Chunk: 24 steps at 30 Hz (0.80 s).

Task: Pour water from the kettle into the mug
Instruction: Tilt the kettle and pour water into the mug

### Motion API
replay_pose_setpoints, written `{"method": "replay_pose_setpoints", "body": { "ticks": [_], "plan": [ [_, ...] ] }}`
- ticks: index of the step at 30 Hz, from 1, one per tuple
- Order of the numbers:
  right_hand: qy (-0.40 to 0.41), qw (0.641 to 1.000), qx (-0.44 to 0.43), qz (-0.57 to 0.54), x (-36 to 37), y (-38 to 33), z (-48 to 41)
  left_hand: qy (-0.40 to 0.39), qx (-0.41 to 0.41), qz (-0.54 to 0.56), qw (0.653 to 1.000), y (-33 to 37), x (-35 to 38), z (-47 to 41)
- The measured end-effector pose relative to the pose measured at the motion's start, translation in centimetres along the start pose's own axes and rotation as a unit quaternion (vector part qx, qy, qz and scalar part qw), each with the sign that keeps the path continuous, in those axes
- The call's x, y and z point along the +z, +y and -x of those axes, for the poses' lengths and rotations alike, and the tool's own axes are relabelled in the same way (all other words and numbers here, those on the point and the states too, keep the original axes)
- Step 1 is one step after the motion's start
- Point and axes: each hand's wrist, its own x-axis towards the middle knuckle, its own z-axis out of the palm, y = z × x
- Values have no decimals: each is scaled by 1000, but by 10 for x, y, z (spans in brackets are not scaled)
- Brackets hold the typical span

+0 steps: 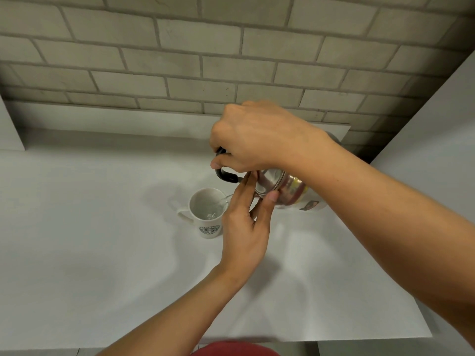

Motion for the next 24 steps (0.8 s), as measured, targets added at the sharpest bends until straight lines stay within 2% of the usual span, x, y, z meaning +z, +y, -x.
{"method": "replay_pose_setpoints", "body": {
  "ticks": [6, 11, 16, 19, 21, 24],
  "plan": [
    [0, 1000, 9, -14, 3, 6, 7, -22, -9, -68, 997, -3, -5, 1],
    [31, 998, 14, -53, 13, 17, 22, -64, -10, -137, 988, -4, -12, -3],
    [104, 986, 28, -124, 25, 33, 41, -93, 5, -214, 972, 0, -19, -12],
    [175, 970, 33, -165, 33, 43, 54, -94, 32, -223, 970, 3, -23, -16],
    [230, 957, 39, -174, 39, 48, 62, -71, 53, -211, 974, 3, -27, -18],
    [286, 935, 63, -202, 50, 51, 72, -19, 34, -173, 984, 8, -31, -28]
  ]
}}
